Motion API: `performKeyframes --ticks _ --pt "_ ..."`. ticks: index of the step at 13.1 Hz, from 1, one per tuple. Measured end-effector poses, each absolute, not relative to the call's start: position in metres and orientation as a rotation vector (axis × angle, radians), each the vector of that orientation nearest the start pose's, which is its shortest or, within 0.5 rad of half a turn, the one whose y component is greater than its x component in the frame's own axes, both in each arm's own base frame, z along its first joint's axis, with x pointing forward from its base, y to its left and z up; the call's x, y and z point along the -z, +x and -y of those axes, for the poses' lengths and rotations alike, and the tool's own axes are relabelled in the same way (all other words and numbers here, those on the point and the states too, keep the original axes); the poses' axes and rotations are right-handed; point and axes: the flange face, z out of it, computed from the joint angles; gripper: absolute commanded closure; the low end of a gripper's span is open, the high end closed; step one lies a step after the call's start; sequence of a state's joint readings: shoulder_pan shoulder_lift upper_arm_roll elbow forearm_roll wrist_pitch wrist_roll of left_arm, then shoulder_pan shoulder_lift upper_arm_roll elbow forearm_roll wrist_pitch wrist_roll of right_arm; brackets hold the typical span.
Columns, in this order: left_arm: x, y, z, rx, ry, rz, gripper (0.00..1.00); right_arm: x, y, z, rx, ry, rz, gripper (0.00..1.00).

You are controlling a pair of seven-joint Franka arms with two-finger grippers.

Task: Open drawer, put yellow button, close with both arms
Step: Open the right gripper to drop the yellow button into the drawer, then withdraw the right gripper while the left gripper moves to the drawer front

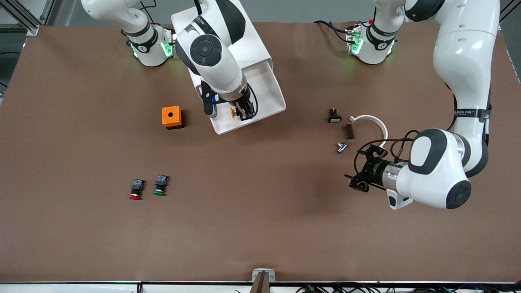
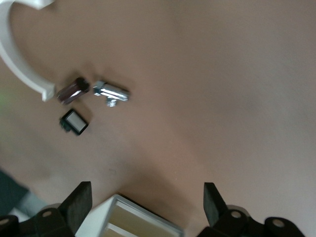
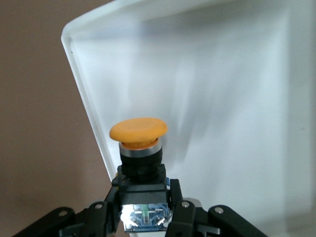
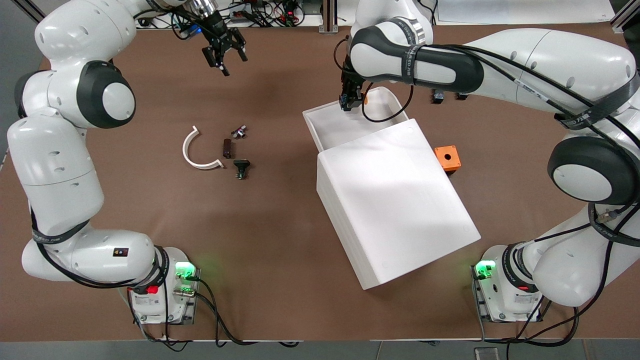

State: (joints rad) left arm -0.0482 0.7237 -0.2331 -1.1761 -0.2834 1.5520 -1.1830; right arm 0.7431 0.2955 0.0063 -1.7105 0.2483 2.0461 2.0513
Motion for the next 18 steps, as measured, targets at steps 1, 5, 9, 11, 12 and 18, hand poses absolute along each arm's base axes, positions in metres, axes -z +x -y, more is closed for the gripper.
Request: performKeyframes --ticks 1,5,9,11,12,18 --pt "-0.377 0.682 0.190 -0.815 -2.870 1.360 0.00 -0.422 0.465 -0.450 -0.329 -2.319 -1.978 0.00" --pt "-0.401 0.670 0.211 -0.565 -2.925 1.085 0.00 -0.432 0.489 -0.429 -0.297 -2.269 -1.990 0.00" --pt "-0.389 0.644 0.277 -0.474 -2.907 0.879 0.00 -0.479 0.557 -0.338 -0.261 -2.387 -1.794 0.00" --pt "-0.390 0.630 0.314 -0.441 -2.937 0.812 0.00 -0.491 0.575 -0.292 -0.256 -2.491 -1.650 0.00" --pt "-0.391 0.622 0.332 -0.431 -2.941 0.793 0.00 -0.495 0.581 -0.268 -0.264 -2.557 -1.558 0.00" --pt "-0.384 0.602 0.357 -0.450 -2.886 0.827 0.00 -0.529 0.609 -0.107 -0.114 -2.867 -0.994 0.00"
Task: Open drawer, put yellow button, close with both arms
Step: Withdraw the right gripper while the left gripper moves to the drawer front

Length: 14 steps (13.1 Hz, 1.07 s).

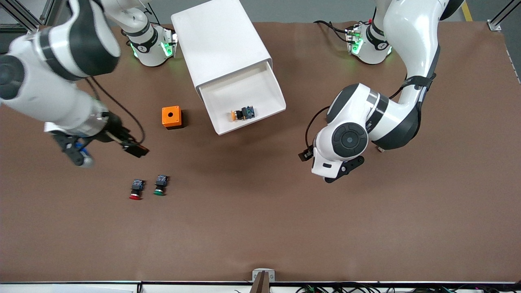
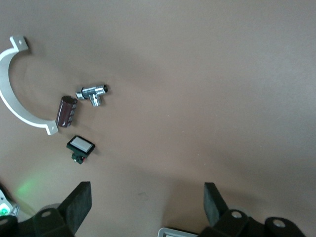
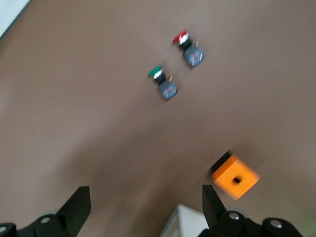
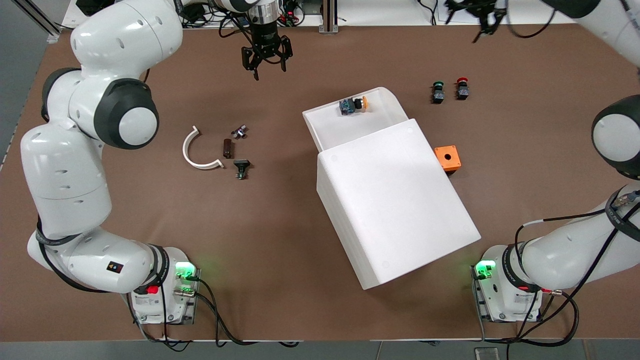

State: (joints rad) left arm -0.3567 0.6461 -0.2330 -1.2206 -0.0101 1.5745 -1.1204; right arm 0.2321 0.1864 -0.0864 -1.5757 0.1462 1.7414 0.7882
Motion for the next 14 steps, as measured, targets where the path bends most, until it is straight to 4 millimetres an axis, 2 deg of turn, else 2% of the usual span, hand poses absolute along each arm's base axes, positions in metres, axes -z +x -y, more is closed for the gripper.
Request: performKeyframes --ticks 2,3,5,7,9,11,14 --pt "-0.380 0.589 0.376 -0.445 -2.819 0.949 0.00 -0.538 0.610 -0.036 -0.101 -2.915 -0.812 0.00" --pt "-0.379 0.582 0.387 -0.448 -2.806 0.971 0.00 -0.543 0.608 -0.007 -0.093 -2.934 -0.725 0.00" --pt "-0.383 0.570 0.410 -0.441 -2.831 0.986 0.00 -0.553 0.599 0.035 -0.066 -2.985 -0.532 0.00" --pt "-0.385 0.566 0.421 -0.420 -2.837 1.042 0.00 -0.570 0.588 0.049 -0.033 -3.048 -0.380 0.00" --pt "-0.381 0.566 0.424 -0.407 -2.836 1.080 0.00 -0.590 0.575 0.048 -0.015 -3.070 -0.293 0.00" --pt "-0.371 0.566 0.426 -0.393 -2.838 1.115 0.00 -0.606 0.561 0.049 -0.011 -3.074 -0.256 0.00" --pt "-0.366 0.564 0.431 -0.384 -2.852 1.116 0.00 -0.626 0.542 0.049 0.031 -3.097 -0.221 0.00"
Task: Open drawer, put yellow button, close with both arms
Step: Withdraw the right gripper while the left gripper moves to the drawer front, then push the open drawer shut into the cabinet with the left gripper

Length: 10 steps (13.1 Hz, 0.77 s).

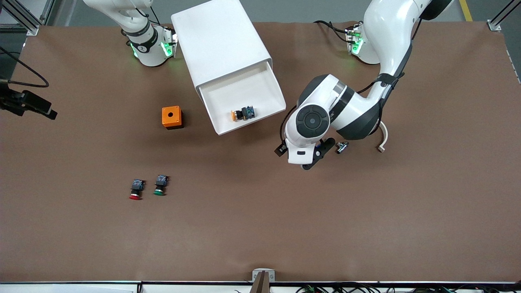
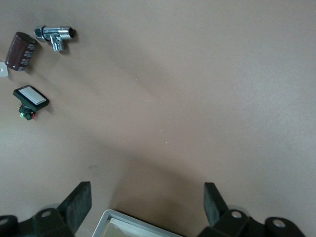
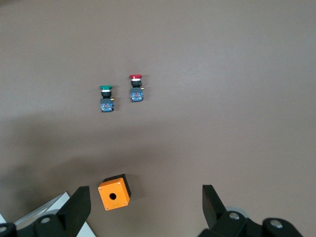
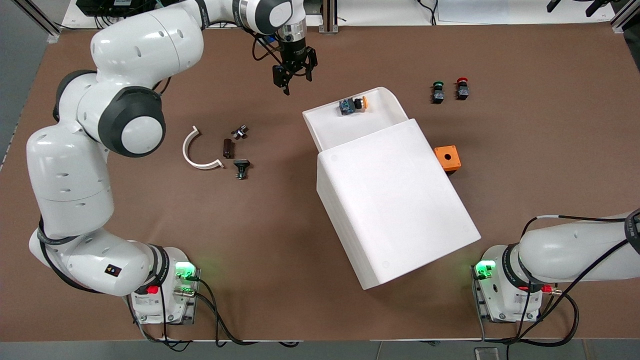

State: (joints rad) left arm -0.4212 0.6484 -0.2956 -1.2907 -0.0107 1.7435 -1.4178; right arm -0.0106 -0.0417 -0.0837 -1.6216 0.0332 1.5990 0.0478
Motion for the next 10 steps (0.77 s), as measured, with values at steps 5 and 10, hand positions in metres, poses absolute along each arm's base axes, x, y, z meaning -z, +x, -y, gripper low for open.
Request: performKeyframes --ticks 5,10 --pt "-0.365 0.543 0.457 -0.377 -2.870 1.046 0.00 -0.631 0.536 0.052 0.064 -3.118 -0.174 0.00" --pt "-0.363 0.513 0.490 -0.368 -2.878 1.002 0.00 -0.634 0.536 0.059 0.096 -3.119 -0.163 0.00"
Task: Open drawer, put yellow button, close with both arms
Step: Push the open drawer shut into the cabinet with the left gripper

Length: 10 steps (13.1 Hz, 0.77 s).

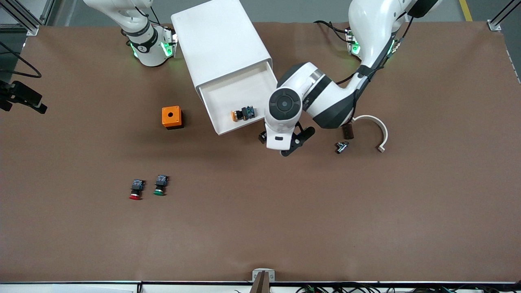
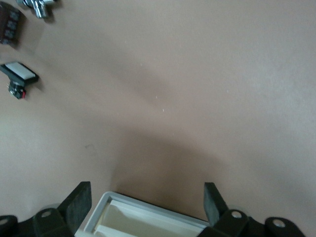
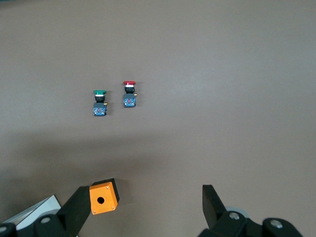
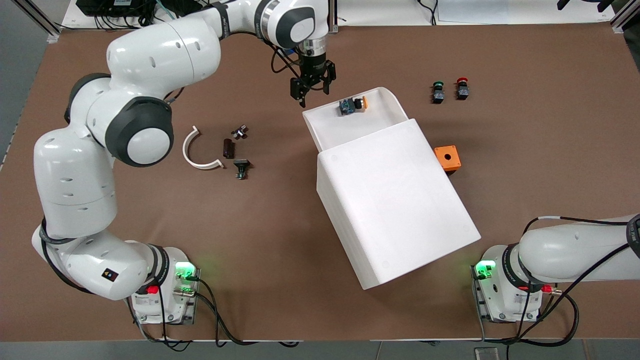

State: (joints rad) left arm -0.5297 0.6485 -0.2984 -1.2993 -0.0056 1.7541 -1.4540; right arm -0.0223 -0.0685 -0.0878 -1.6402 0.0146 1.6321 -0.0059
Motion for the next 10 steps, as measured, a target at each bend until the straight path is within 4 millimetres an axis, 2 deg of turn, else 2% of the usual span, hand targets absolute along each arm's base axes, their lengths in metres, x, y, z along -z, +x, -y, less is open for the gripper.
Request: performKeyframes --ticks 3,7,10 --pt "-0.362 0.482 0.520 -0.353 -2.904 0.910 0.01 -0.634 0.536 0.060 0.096 -3.119 -0.163 0.00" --pt "-0.357 0.424 0.567 -0.343 -2.943 0.699 0.01 -0.635 0.536 0.060 0.097 -3.119 -0.163 0.00" --pt "-0.353 0.384 0.594 -0.341 -2.954 0.577 0.01 -0.635 0.536 0.060 0.097 -3.119 -0.163 0.00"
